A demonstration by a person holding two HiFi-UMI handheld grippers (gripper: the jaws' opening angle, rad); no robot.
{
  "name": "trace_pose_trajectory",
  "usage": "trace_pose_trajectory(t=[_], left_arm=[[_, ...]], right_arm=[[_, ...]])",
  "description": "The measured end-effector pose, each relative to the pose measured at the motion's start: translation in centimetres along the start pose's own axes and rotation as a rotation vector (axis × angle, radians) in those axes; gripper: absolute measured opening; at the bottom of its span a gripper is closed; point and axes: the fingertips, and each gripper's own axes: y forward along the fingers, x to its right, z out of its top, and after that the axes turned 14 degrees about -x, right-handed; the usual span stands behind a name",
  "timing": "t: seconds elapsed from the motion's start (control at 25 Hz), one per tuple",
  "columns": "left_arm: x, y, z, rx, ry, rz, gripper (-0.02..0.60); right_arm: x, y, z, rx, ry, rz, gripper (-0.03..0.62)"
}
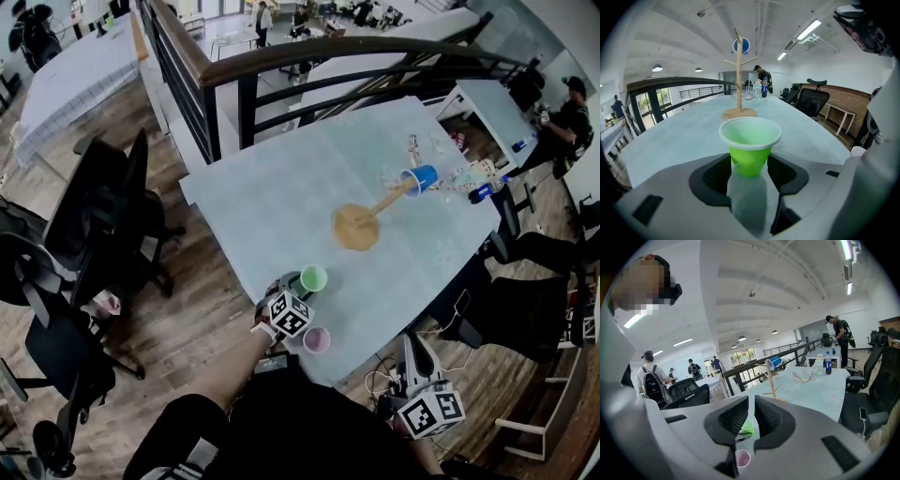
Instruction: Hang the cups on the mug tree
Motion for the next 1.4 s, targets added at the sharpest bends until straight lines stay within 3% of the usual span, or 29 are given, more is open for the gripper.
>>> trace_pose_trajectory(t=[0.44, 0.84, 1.08, 1.4], left_arm=[[0.0, -2.8, 1.1, 0.006, 0.054, 0.031, 0.244], [-1.6, -7.7, 1.7, 0.000, 0.127, 0.137, 0.244], [-2.8, -11.1, 3.7, 0.026, 0.133, 0.195, 0.244], [-4.5, -14.4, 6.4, -0.011, 0.195, 0.308, 0.244]], right_arm=[[0.3, -1.0, 0.5, 0.013, 0.007, 0.036, 0.061], [0.4, -1.3, 0.5, 0.015, 0.052, 0.111, 0.061], [0.3, -0.9, 0.6, 0.027, 0.077, 0.196, 0.061], [1.3, -0.4, 0.8, 0.029, 0.114, 0.254, 0.061]])
